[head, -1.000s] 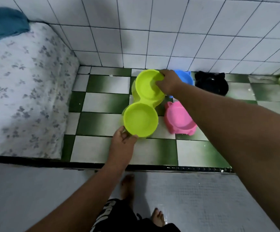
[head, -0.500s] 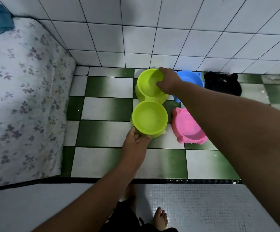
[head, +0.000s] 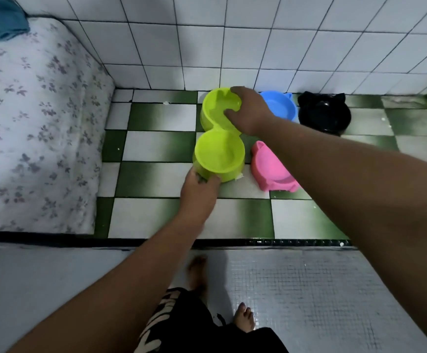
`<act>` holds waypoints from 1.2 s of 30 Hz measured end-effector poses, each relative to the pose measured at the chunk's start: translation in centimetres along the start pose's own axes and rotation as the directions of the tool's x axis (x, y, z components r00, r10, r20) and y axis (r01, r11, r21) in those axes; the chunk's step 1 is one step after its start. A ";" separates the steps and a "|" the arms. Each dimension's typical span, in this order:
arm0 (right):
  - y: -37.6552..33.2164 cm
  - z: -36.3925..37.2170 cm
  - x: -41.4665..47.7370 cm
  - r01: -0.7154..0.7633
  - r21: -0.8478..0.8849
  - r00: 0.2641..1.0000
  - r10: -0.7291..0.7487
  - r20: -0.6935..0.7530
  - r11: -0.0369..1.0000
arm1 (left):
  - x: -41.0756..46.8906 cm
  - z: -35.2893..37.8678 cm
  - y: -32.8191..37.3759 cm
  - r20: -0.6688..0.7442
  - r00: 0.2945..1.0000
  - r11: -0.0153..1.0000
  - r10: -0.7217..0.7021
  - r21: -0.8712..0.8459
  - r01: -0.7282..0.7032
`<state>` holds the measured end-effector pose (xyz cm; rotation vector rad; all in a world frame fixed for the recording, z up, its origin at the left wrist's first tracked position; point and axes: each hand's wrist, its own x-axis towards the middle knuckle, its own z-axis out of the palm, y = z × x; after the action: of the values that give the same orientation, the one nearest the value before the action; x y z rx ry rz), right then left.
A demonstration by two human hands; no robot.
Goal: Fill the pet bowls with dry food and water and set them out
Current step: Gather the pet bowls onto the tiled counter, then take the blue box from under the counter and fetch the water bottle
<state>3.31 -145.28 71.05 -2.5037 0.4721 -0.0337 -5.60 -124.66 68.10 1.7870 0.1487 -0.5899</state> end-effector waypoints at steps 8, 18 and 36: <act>0.4 -0.6 -14.0 0.110 0.088 0.991 -0.103 -0.084 0.990 | -6.0 -1.0 -2.0 -0.043 0.986 0.953 0.159 0.266 -0.142; 2.1 6.4 -33.3 0.110 0.214 0.978 -0.067 -0.197 0.971 | -12.4 -5.0 -11.2 0.121 0.892 0.775 0.436 0.454 -0.440; 15.7 42.3 -26.9 -0.305 0.138 0.940 0.275 0.204 0.942 | 8.5 -10.7 -44.8 0.224 0.975 0.686 0.010 0.707 -0.170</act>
<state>-21.61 -125.13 29.45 -2.2236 0.7262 0.2593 -12.60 -102.83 27.27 2.4674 -0.3762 -0.8284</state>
